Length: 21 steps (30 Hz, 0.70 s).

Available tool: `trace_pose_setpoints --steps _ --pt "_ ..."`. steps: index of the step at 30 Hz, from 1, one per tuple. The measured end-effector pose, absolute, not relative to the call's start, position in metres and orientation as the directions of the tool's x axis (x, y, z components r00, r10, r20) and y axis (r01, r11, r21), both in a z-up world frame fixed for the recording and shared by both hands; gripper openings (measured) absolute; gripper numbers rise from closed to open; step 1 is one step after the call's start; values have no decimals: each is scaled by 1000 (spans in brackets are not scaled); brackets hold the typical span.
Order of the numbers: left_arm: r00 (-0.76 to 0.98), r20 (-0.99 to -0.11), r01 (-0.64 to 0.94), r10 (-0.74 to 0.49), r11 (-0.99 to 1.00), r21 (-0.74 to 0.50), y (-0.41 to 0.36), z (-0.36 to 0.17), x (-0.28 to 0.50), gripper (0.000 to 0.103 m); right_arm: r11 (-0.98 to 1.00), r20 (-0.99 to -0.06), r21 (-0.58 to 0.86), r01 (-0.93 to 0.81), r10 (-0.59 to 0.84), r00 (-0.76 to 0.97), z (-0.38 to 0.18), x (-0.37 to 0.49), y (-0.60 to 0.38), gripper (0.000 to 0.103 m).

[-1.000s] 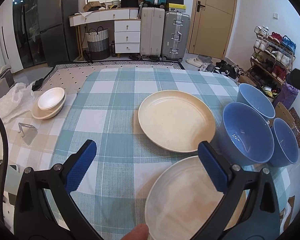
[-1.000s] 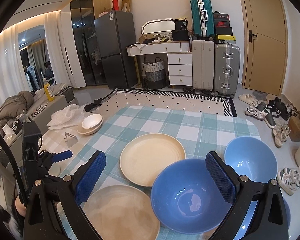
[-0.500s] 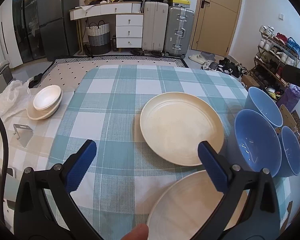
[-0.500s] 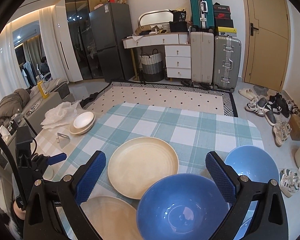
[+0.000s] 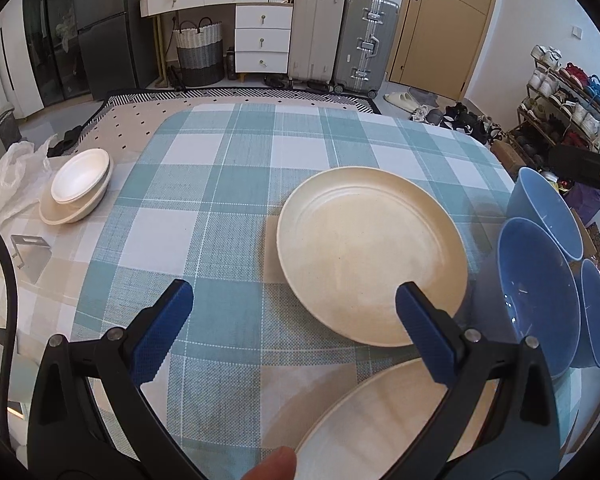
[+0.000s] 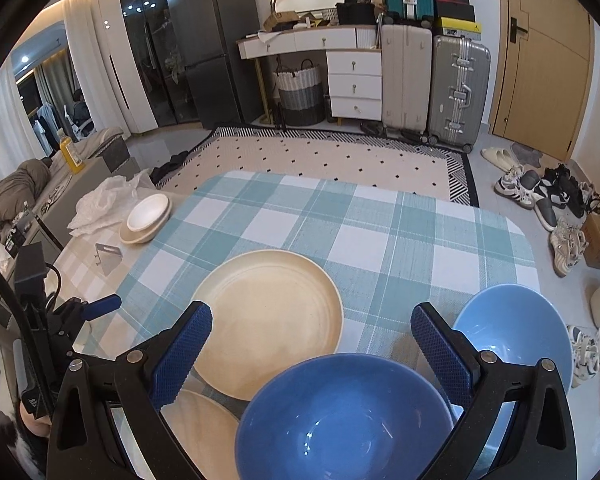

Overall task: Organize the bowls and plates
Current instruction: 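Move both open tools to the rim of the remaining large cream plate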

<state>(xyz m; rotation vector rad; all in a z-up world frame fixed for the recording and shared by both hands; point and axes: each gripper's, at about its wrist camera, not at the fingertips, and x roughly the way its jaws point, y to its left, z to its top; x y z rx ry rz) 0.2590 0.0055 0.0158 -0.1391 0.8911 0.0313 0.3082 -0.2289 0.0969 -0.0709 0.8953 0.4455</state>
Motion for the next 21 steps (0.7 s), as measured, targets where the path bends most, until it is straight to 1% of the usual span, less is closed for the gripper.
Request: trace_pose_setpoints --steps 6,15,21 --pt "599 -800 -93 -29 990 -106 6 -1 274 101 910 -810 131 -392 326 487 73 334 -228 102" --pt "569 -821 -98 -38 989 -114 7 -18 289 101 910 -847 132 -392 310 433 52 358 -225 101" --pt "550 -834 -103 -42 988 -118 6 -29 298 101 911 -870 138 -389 299 391 34 371 -220 95"
